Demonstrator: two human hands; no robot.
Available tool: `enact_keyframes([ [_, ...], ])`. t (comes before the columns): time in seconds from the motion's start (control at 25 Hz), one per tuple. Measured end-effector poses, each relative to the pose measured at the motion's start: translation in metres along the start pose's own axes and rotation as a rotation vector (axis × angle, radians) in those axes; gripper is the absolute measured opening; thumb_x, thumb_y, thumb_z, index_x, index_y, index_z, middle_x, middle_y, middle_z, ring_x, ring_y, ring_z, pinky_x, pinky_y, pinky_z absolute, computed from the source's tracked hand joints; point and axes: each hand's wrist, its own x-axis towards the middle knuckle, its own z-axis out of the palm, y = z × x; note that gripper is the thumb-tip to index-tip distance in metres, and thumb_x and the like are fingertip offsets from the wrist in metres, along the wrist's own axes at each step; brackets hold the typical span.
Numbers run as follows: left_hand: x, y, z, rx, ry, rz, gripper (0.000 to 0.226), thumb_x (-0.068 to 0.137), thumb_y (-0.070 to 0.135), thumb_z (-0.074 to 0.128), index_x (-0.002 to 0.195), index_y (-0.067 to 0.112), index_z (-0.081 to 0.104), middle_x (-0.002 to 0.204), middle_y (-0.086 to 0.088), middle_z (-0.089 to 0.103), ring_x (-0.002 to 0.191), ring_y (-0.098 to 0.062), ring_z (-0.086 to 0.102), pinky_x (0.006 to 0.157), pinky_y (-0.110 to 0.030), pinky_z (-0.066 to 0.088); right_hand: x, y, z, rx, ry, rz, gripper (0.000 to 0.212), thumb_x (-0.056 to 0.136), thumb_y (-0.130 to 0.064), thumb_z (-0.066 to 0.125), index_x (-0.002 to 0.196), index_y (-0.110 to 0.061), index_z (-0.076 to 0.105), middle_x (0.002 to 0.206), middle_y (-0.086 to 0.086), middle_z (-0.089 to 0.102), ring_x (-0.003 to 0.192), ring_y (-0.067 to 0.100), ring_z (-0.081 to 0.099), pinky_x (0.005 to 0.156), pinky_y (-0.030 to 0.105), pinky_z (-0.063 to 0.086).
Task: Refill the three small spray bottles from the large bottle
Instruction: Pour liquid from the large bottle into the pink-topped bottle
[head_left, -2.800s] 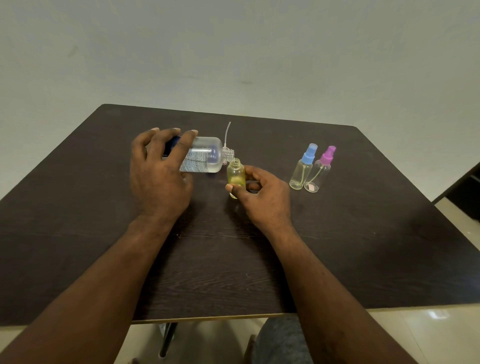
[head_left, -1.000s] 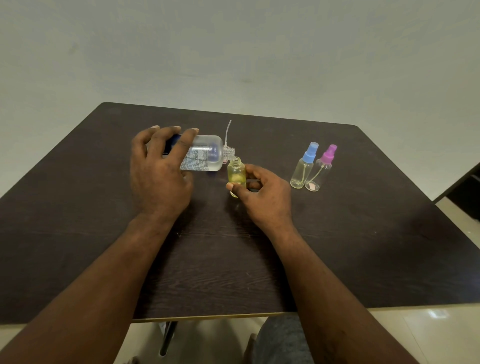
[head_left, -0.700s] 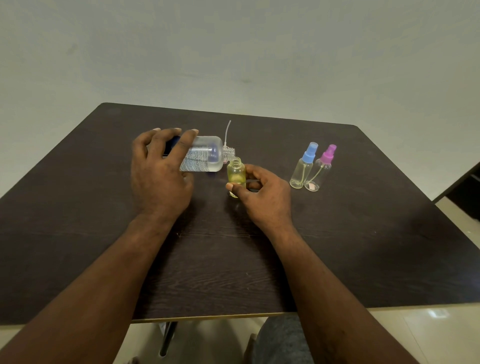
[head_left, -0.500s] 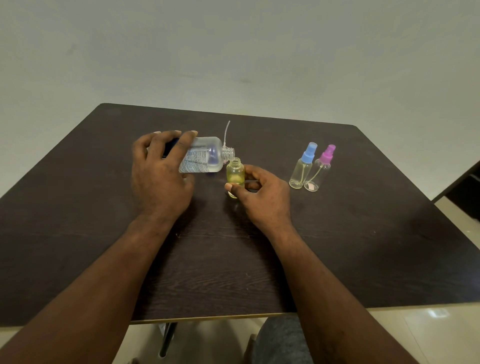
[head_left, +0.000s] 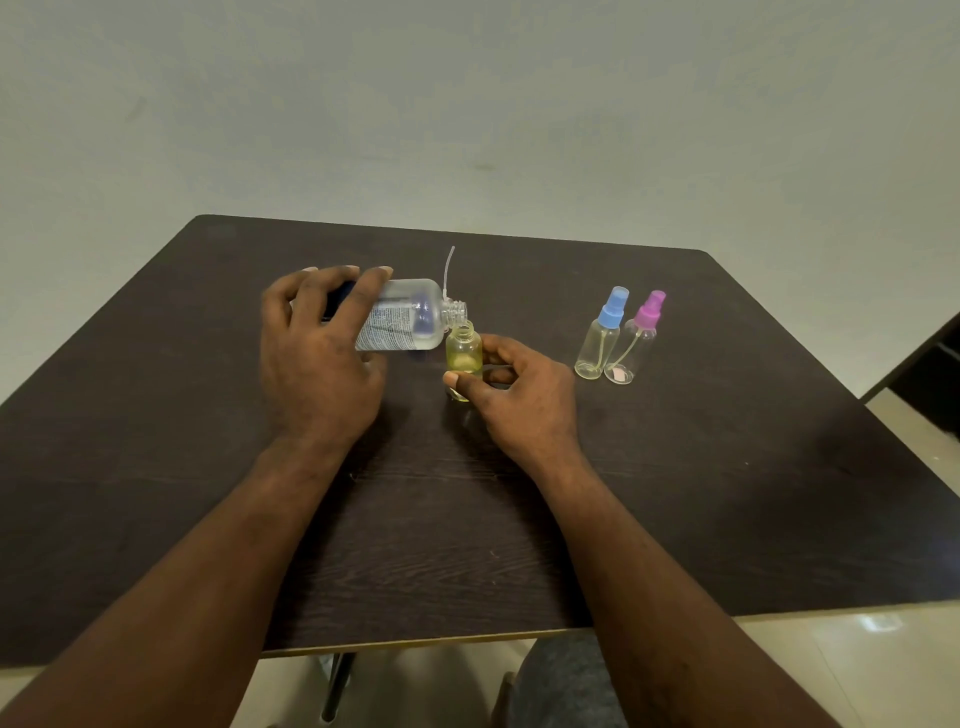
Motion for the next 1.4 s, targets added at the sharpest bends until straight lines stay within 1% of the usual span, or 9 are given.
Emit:
enact_keyframes([
  [0.12, 0.0005, -0.0018, -0.0005, 0.003, 0.002, 0.005, 0.076, 0.077, 0.005, 0.073, 0.147, 0.031, 0.057, 0.142, 0.000, 0.056, 0.135, -0.034, 0.042, 0.090, -0.047, 0.056, 0.0001, -0.0001, 0.0004, -0.002, -0.003, 0.002, 0.044, 0.084, -0.031, 0.088, 0.126, -0.031, 0.075, 0.095, -0.028, 0.069, 0.094, -0.009, 0.070, 0.082, 0.009, 0.054],
  [0.28, 0.0006, -0.0026, -0.0015, 0.003, 0.000, -0.001, 0.076, 0.079, 0.006, 0.075, 0.148, 0.031, 0.056, 0.143, 0.000, 0.055, 0.136, -0.034, 0.041, 0.092, -0.048, 0.055, 0.0010, 0.0009, -0.0006, 0.007, -0.015, 0.012, 0.045, 0.084, -0.029, 0.088, 0.127, -0.030, 0.074, 0.090, -0.032, 0.066, 0.088, -0.016, 0.066, 0.077, 0.003, 0.050],
  [0.44, 0.0007, -0.0019, -0.0015, 0.000, 0.011, 0.004, 0.076, 0.078, 0.004, 0.073, 0.148, 0.031, 0.057, 0.143, 0.000, 0.055, 0.137, -0.034, 0.040, 0.094, -0.047, 0.054, 0.0006, 0.0013, -0.0009, 0.011, -0.016, 0.012, 0.044, 0.084, -0.029, 0.088, 0.126, -0.029, 0.074, 0.087, -0.034, 0.065, 0.086, -0.019, 0.065, 0.076, 0.003, 0.050],
  [0.64, 0.0010, -0.0018, -0.0025, -0.004, 0.006, 0.005, 0.077, 0.077, 0.002, 0.072, 0.148, 0.030, 0.057, 0.144, -0.001, 0.055, 0.138, -0.034, 0.039, 0.096, -0.047, 0.054, 0.0002, 0.0011, 0.0009, 0.027, 0.002, 0.014, 0.046, 0.082, -0.029, 0.089, 0.126, -0.028, 0.075, 0.095, -0.027, 0.071, 0.093, -0.009, 0.070, 0.081, 0.009, 0.055],
  [0.76, 0.0017, -0.0017, -0.0027, -0.010, 0.007, 0.011, 0.077, 0.077, 0.002, 0.071, 0.148, 0.029, 0.057, 0.144, -0.002, 0.056, 0.138, -0.034, 0.039, 0.096, -0.049, 0.053, 0.0007, 0.0009, 0.0020, 0.027, 0.011, 0.021, 0.047, 0.082, -0.031, 0.089, 0.126, -0.029, 0.075, 0.107, -0.018, 0.078, 0.096, -0.005, 0.072, 0.086, 0.018, 0.060],
  [0.88, 0.0015, -0.0015, -0.0032, -0.013, 0.011, 0.013, 0.077, 0.076, 0.001, 0.070, 0.147, 0.029, 0.058, 0.144, -0.002, 0.056, 0.138, -0.035, 0.039, 0.097, -0.048, 0.053, -0.0002, 0.0003, 0.0022, 0.032, 0.013, 0.030, 0.046, 0.082, -0.031, 0.089, 0.125, -0.030, 0.075, 0.107, -0.019, 0.078, 0.096, -0.006, 0.072, 0.088, 0.024, 0.062],
  [1.0, 0.0017, -0.0017, -0.0037, -0.012, 0.016, 0.014, 0.077, 0.076, 0.001, 0.069, 0.147, 0.029, 0.058, 0.144, -0.001, 0.056, 0.138, -0.035, 0.040, 0.097, -0.047, 0.053, -0.0008, -0.0005, 0.0011, 0.026, 0.015, 0.029, 0.045, 0.082, -0.031, 0.089, 0.125, -0.030, 0.075, 0.104, -0.022, 0.076, 0.095, -0.006, 0.072, 0.089, 0.024, 0.062],
  [1.24, 0.0018, -0.0010, -0.0032, -0.005, 0.009, 0.014, 0.077, 0.077, 0.002, 0.070, 0.147, 0.030, 0.058, 0.145, -0.001, 0.055, 0.139, -0.034, 0.039, 0.095, -0.048, 0.053, 0.0009, 0.0008, 0.0029, 0.033, 0.020, 0.025, 0.044, 0.081, -0.030, 0.089, 0.123, -0.030, 0.076, 0.106, -0.019, 0.079, 0.095, -0.006, 0.073, 0.089, 0.028, 0.063],
  [1.4, 0.0023, -0.0009, -0.0034, 0.005, 0.009, 0.007, 0.077, 0.077, 0.002, 0.071, 0.147, 0.031, 0.057, 0.145, 0.000, 0.055, 0.139, -0.034, 0.039, 0.095, -0.047, 0.053, 0.0002, -0.0005, 0.0014, 0.026, 0.009, 0.032, 0.045, 0.082, -0.031, 0.089, 0.125, -0.030, 0.075, 0.108, -0.017, 0.078, 0.095, -0.006, 0.072, 0.089, 0.025, 0.062],
])
